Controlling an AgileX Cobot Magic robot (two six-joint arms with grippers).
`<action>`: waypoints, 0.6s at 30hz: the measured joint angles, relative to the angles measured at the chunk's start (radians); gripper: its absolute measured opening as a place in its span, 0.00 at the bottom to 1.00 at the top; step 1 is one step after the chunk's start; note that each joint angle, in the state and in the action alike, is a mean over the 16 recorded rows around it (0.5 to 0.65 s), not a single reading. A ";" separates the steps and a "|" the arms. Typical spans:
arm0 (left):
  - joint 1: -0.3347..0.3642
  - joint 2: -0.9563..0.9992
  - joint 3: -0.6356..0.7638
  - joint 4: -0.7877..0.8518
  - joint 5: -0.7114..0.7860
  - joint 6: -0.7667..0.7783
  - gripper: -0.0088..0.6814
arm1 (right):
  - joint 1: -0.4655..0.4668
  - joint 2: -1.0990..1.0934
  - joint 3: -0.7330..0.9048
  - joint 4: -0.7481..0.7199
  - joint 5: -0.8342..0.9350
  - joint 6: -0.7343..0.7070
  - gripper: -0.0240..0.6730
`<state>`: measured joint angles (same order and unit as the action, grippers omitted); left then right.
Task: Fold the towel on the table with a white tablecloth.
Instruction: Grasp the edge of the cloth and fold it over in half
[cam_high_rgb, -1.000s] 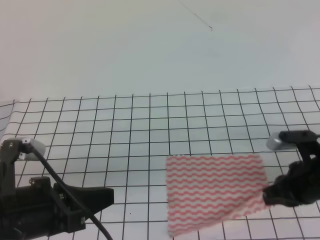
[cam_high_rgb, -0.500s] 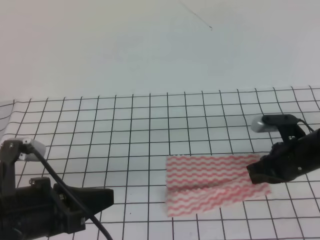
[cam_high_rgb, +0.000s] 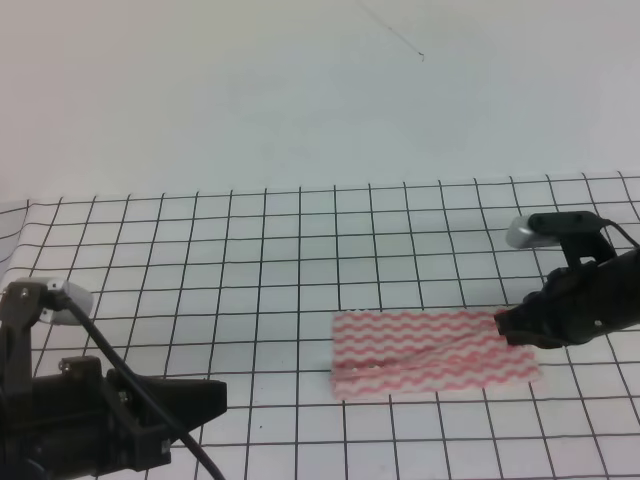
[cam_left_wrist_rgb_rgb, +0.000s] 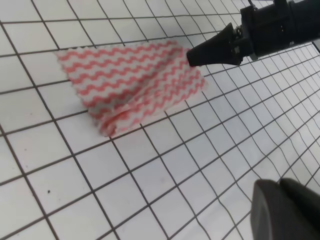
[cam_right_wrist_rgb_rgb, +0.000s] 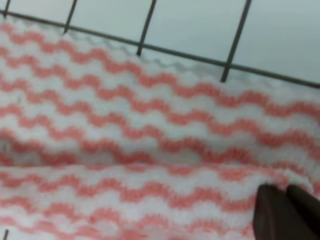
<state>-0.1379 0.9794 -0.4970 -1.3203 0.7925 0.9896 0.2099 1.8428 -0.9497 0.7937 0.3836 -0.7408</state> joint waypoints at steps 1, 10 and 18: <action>0.000 0.000 0.000 0.000 0.000 0.000 0.01 | 0.000 0.000 0.000 0.000 -0.007 0.000 0.03; 0.000 0.000 0.000 0.003 0.000 -0.004 0.01 | 0.000 0.001 0.000 0.001 -0.046 0.000 0.06; 0.000 0.000 0.000 0.007 -0.001 -0.009 0.01 | 0.000 0.000 0.000 0.032 -0.057 -0.009 0.26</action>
<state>-0.1379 0.9794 -0.4970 -1.3128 0.7911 0.9810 0.2099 1.8428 -0.9496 0.8258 0.3270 -0.7494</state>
